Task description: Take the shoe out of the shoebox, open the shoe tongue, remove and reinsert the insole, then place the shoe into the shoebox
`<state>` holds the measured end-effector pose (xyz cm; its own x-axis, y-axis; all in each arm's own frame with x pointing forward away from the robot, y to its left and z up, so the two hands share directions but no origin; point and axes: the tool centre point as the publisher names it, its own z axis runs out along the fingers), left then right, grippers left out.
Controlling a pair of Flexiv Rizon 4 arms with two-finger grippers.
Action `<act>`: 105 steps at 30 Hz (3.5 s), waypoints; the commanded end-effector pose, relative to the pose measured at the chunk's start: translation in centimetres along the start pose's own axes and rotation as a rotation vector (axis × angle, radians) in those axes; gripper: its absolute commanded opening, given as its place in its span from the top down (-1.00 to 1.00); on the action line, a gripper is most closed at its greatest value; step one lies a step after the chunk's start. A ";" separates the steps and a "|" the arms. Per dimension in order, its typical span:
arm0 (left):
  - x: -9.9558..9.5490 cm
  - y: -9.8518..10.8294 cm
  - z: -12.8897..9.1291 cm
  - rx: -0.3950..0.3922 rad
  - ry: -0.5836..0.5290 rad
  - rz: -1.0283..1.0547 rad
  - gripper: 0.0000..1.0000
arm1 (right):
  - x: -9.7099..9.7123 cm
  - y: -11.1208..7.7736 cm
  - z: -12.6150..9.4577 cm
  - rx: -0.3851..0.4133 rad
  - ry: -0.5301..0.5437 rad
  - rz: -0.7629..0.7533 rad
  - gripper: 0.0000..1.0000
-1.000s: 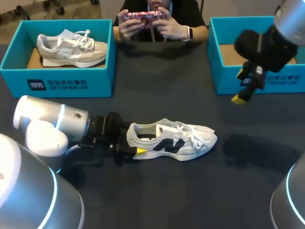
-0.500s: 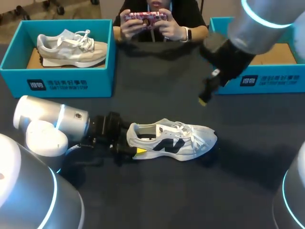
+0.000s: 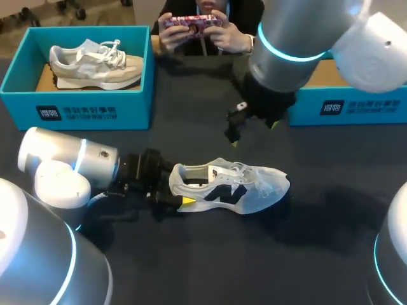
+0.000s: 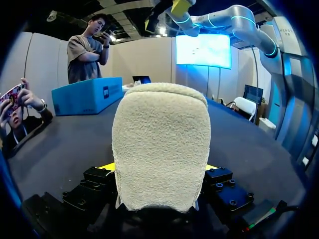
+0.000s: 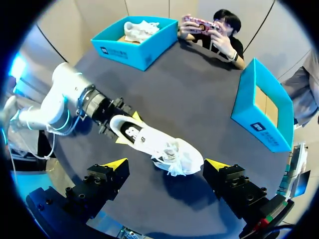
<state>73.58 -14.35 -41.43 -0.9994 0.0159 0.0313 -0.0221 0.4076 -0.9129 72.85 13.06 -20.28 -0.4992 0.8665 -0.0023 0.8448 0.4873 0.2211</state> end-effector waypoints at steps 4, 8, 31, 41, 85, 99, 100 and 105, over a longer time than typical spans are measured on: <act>0.0 0.2 0.2 -0.002 0.000 0.000 1.00 | 0.3 0.6 0.2 0.026 -0.010 0.001 -1.00; 0.0 0.2 0.2 -0.002 0.000 0.000 1.00 | 0.3 0.6 0.2 0.026 -0.010 0.001 -1.00; 0.0 0.2 0.2 -0.002 0.000 0.000 1.00 | 3.0 1.3 4.5 0.034 -0.243 0.413 -1.00; 0.0 0.2 0.2 -0.002 0.000 0.000 1.00 | 4.9 2.7 7.1 0.039 -0.259 0.436 -1.00; 0.0 0.2 0.2 -0.002 0.000 0.000 1.00 | 5.6 0.7 15.1 0.218 -0.350 0.530 -1.00; 0.0 0.2 0.2 -0.002 0.000 0.000 1.00 | 4.9 -0.9 13.9 0.277 -0.423 0.594 -0.45; 0.0 0.2 0.2 -0.002 0.000 0.000 1.00 | 4.8 -1.0 13.7 0.278 -0.425 0.597 -0.25; 0.0 0.2 0.2 -0.002 0.000 0.000 1.00 | 4.6 -1.1 13.1 0.284 -0.433 0.598 0.17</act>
<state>73.57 -14.36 -41.42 -0.9994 0.0161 0.0313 -0.0220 0.4074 -0.9130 72.86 17.77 -33.64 0.0860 0.9312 -0.3543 0.9963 -0.0833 0.0227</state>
